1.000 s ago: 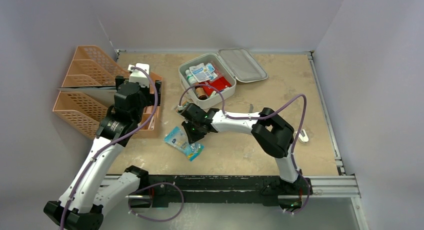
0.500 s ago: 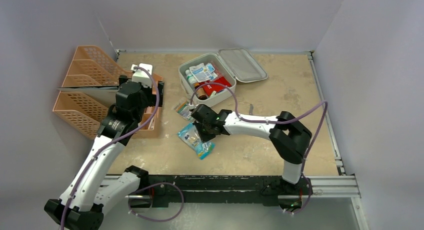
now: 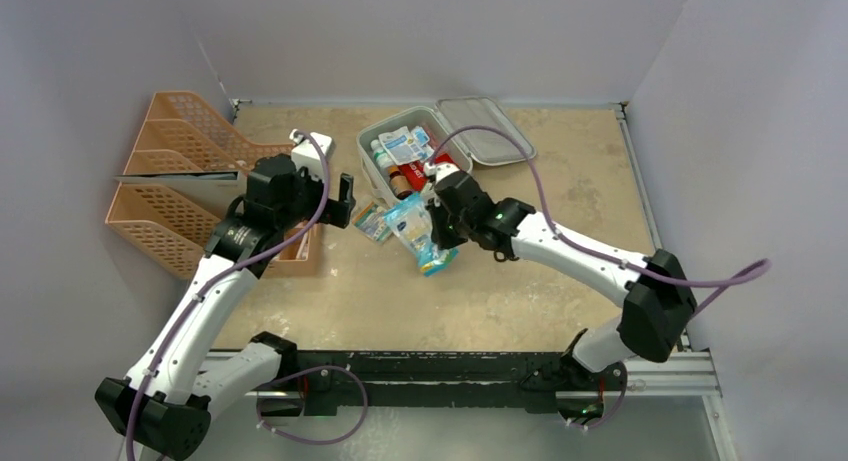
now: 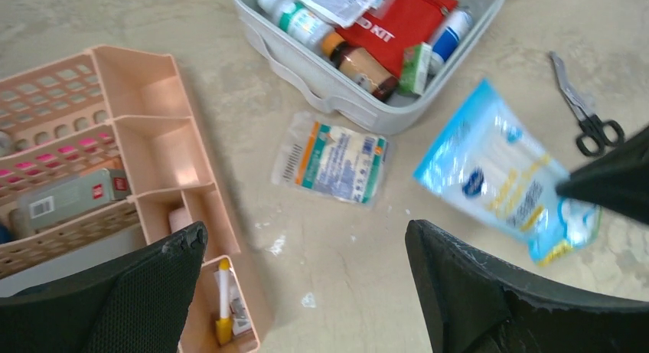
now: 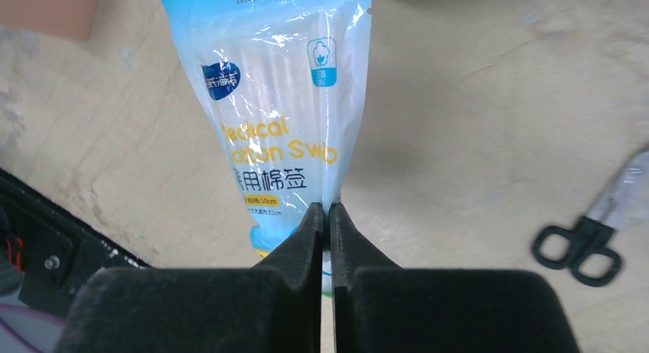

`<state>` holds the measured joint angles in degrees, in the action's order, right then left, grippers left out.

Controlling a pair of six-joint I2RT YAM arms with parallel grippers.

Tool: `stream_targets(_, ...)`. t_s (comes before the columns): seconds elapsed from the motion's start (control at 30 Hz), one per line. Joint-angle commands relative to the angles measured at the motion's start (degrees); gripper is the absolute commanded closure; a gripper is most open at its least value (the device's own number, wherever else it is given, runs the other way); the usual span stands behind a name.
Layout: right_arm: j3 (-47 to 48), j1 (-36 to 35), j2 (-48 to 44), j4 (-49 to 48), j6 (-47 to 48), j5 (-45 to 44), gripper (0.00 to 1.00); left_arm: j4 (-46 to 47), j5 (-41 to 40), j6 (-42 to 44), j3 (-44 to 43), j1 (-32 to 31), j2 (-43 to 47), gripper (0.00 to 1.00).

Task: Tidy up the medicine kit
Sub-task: Pick up the medical item at the center of the board, then place the medical item at the medicine box.

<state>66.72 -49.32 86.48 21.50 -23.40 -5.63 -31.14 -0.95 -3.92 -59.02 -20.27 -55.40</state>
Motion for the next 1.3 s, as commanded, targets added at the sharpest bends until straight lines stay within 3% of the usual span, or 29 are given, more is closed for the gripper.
stream_targets(0.0, 3.9, 3.6, -3.0, 2.3, 5.6, -2.9, 1.0, -2.4, 6.7, -2.3, -1.6, 0.2, 1.7, 0.0)
stream_targets(0.27, 12.8, 8.7, 2.2, -1.6, 16.5, -9.6, 1.0, -3.3, 9.8, -3.3, 1.2, 0.2, 2.2, 0.0)
stream_targets(0.6, 26.9, 16.9, 15.7, -4.7, 21.0, -2.5, 1.0, -3.6, 6.3, -0.9, 3.5, 0.2, 2.8, 0.0)
stream_targets(0.97, 47.5, 18.0, 34.7, 1.8, 22.8, -1.3, 1.0, -3.4, 6.4, -0.6, 3.8, 0.2, 2.9, 0.0)
stream_targets(1.27, 52.2, 18.9, 41.4, 3.0, 23.1, -4.0, 1.0, -3.5, 5.7, -0.7, 3.8, 0.2, 3.1, 0.0)
